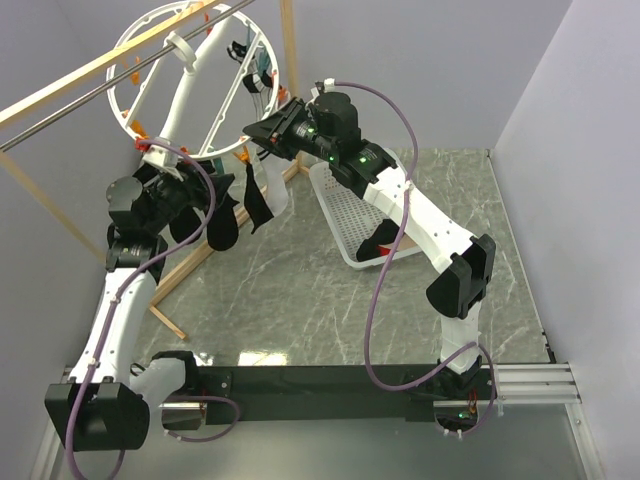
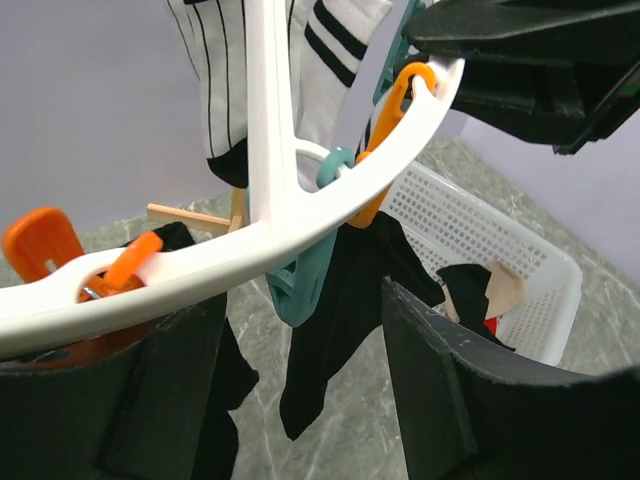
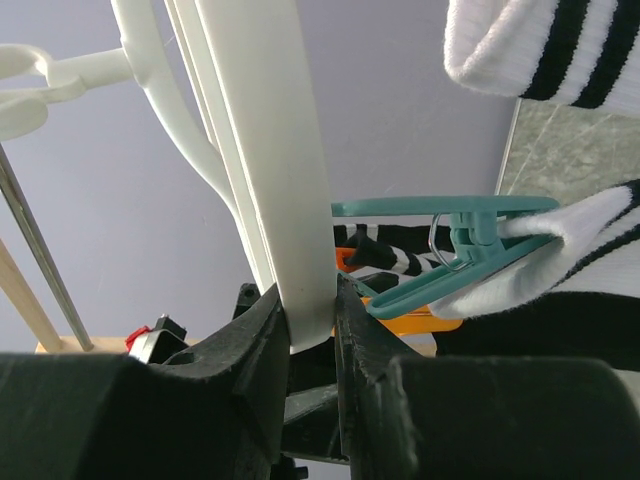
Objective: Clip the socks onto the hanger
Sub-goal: Open the clamp at the hanger.
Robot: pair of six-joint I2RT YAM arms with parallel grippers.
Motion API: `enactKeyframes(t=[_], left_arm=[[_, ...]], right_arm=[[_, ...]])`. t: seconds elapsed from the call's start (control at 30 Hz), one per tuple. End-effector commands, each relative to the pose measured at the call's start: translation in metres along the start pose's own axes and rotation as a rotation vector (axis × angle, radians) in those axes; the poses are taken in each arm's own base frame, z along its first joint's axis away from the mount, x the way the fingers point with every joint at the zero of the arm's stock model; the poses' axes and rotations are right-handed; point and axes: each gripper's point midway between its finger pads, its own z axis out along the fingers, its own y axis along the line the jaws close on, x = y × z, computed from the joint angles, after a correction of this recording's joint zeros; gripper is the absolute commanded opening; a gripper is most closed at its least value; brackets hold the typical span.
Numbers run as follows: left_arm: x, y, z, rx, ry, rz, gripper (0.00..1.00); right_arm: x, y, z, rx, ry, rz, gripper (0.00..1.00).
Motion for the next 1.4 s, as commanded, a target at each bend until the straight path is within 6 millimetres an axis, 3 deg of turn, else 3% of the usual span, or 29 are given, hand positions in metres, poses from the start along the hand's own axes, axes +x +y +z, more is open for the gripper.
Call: enactKeyframes(t=[0.0,0.2,0.5,0.63,0.93,1.03,1.17,1.27,1.37], left_arm=[[-0.032,-0.010,0.003,0.068,-0.072,0.112,0.69],[-0.040,-0.006,0.003,0.063,-0.104,0.123,0.60],[-0.040,-0.027,-0.014,0.117,-0.111,0.121,0.49],[-0.043,-0.033,-0.015,0.143,-0.100,0.135,0.37],[-0.039,-0.029,-0.020,0.102,-0.097,0.114,0.27],[-0.037,-0.029,-0.023,0.089,-0.090,0.109,0.27],[-0.034,-0.021,-0.023,0.049,-0.072,0.112,0.39],[-0.040,-0.016,-0.022,0.022,-0.101,0.114,0.28],[-0.040,-0.010,-0.018,0.003,-0.113,0.108,0.24]], right_arm=[[0.005,0.057,-0.023,-0.166,0.040,-0.042,0.15],[0.005,0.057,-0.022,-0.165,0.041,-0.038,0.15],[-0.004,0.054,-0.021,-0.154,0.011,-0.034,0.14],[-0.004,0.052,-0.020,-0.149,0.006,-0.029,0.14],[-0.007,0.054,-0.019,-0.147,-0.006,-0.031,0.14],[-0.007,0.055,-0.018,-0.149,-0.004,-0.030,0.14],[-0.007,0.054,-0.016,-0.149,0.000,-0.029,0.14],[-0.006,0.053,-0.016,-0.146,0.002,-0.026,0.14],[-0.007,0.054,-0.016,-0.148,0.002,-0.030,0.14]])
